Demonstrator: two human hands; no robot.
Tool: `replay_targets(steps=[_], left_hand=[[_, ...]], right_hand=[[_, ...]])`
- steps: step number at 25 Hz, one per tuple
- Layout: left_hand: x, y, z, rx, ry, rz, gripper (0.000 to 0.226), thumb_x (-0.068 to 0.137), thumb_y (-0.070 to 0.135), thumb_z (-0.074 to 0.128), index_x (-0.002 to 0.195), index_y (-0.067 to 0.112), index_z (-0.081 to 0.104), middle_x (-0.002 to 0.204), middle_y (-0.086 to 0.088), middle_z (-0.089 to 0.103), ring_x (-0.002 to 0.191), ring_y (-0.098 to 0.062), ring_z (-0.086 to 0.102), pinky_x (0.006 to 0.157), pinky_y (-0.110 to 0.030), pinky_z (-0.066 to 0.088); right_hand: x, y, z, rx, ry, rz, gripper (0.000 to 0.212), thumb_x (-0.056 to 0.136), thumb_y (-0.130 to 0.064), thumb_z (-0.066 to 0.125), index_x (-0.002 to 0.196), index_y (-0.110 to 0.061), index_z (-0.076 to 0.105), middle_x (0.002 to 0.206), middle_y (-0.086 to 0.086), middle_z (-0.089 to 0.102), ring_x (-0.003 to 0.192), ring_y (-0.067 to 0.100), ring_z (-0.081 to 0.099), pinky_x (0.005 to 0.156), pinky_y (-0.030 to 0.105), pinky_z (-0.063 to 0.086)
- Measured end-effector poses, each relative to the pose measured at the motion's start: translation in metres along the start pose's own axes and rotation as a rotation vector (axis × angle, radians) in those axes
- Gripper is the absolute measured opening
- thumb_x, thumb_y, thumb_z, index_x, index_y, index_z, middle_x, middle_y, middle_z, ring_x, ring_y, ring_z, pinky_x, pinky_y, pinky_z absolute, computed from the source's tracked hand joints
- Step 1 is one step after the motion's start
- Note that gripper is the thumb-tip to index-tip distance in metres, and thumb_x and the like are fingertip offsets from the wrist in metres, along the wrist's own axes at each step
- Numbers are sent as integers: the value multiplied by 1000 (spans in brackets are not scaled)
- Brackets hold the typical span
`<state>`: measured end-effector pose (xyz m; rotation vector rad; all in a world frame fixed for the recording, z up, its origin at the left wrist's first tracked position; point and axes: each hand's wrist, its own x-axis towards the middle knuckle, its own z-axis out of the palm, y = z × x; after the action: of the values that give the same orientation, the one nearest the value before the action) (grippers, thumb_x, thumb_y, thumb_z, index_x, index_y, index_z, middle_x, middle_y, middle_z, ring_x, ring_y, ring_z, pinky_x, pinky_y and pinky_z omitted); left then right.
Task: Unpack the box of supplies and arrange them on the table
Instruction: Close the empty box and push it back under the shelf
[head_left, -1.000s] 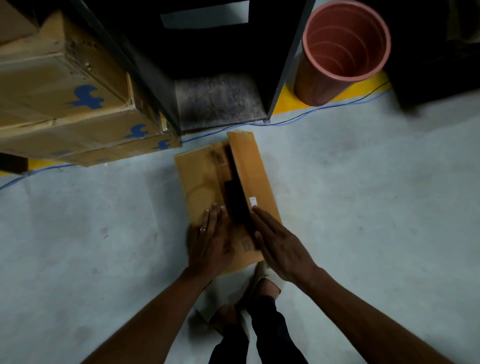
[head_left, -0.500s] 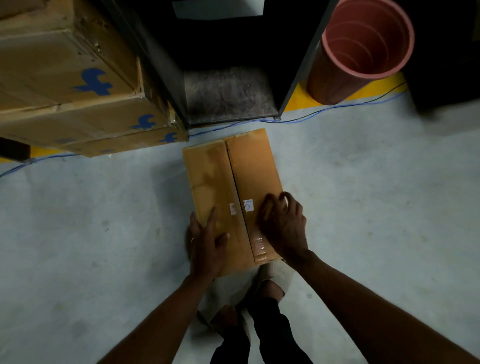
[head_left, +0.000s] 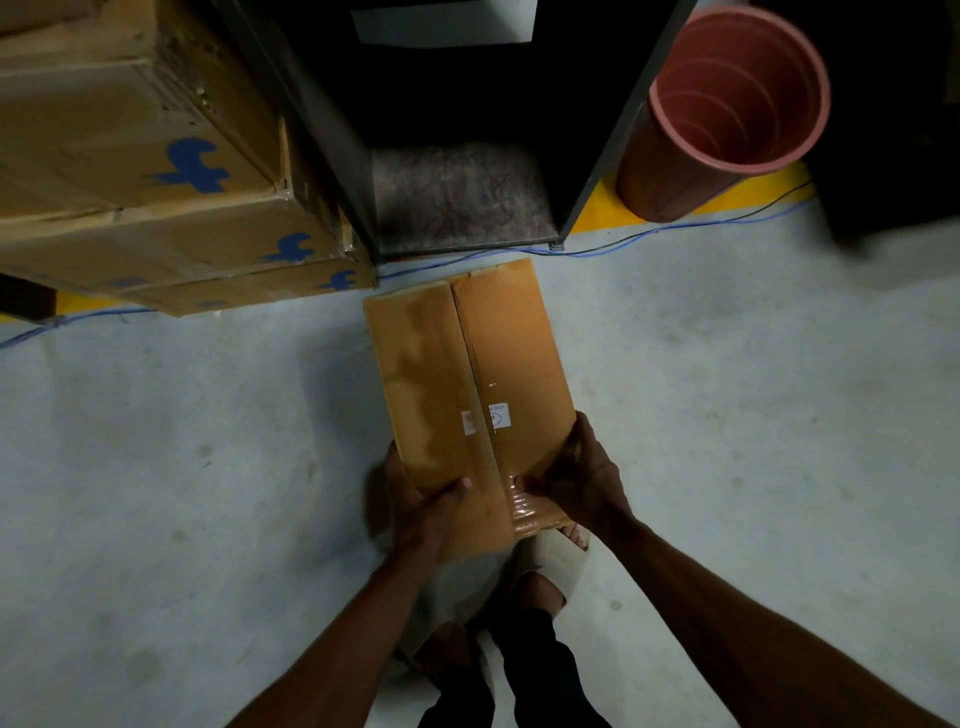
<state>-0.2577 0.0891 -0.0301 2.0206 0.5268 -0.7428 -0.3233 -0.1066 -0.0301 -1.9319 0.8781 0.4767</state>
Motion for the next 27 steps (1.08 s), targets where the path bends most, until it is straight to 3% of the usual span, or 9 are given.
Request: replay_targets(steps=[2, 5, 6, 10, 16, 19, 21, 23, 27], left_hand=[[-4, 13, -2, -71, 38, 84, 113, 58, 21, 92, 151, 21, 27, 149, -7, 37, 134, -29, 41, 95, -37, 43], [0, 38, -6, -109, 42, 220, 120, 46, 46, 84, 149, 29, 26, 146, 3, 39, 131, -21, 43, 100, -44, 47], [4, 49, -8, -96, 27, 265, 120, 48, 46, 83, 150, 29, 23, 146, 4, 38, 132, -20, 43, 100, -44, 46], [32, 90, -8, 27, 37, 317, 121, 58, 35, 86, 153, 33, 10, 154, 0, 29, 139, -29, 35, 105, -60, 41], [83, 137, 1, 55, 48, 393, 117, 63, 35, 85, 154, 29, 13, 153, -3, 31, 139, -29, 34, 108, -52, 38], [109, 151, 5, 62, 57, 413, 118, 57, 40, 81, 154, 23, 16, 152, -6, 33, 139, -30, 36, 110, -53, 39], [119, 153, 5, 90, 49, 427, 117, 61, 37, 82, 155, 22, 14, 154, -7, 29, 140, -31, 33, 110, -55, 39], [121, 146, 7, 204, 11, 466, 114, 73, 37, 80, 157, 24, 4, 162, -7, 11, 147, -34, 20, 113, -56, 34], [109, 118, 16, 542, -61, 607, 136, 58, 84, 60, 156, 24, -13, 160, -2, -30, 150, -36, -6, 117, -55, 19]], right_hand=[[-2, -6, -6, 38, 32, -39, 112, 57, -49, 89, 148, -30, 26, 133, 3, 56, 115, 33, 59, 88, 44, 59], [-6, -20, -19, 193, 84, -101, 108, 64, -33, 92, 150, -28, 26, 139, -3, 53, 120, 19, 55, 82, 14, 54], [-5, -28, -22, 250, 107, -133, 108, 65, -29, 93, 150, -29, 26, 140, -6, 51, 123, 15, 53, 83, 12, 53], [20, -55, -33, 298, 214, -193, 109, 56, -36, 97, 144, -36, 33, 134, -12, 55, 122, 11, 56, 91, 37, 58], [90, -91, -61, 105, 253, -165, 107, 44, -60, 86, 135, -31, 38, 125, -3, 58, 113, 23, 58, 89, 47, 56], [124, -110, -66, 19, 256, -161, 112, 50, -53, 91, 141, -17, 35, 132, 7, 53, 119, 30, 54, 97, 43, 51], [134, -114, -64, -33, 239, -170, 116, 60, -45, 91, 150, -12, 26, 141, 13, 44, 124, 34, 50, 98, 40, 47], [134, -109, -57, -73, 204, -235, 119, 71, -45, 85, 158, -20, 7, 154, 12, 26, 130, 37, 45, 104, 44, 46], [120, -88, -38, -225, 146, -335, 114, 78, -65, 69, 159, -32, -4, 165, 10, -14, 152, 39, 6, 119, 57, 28]])
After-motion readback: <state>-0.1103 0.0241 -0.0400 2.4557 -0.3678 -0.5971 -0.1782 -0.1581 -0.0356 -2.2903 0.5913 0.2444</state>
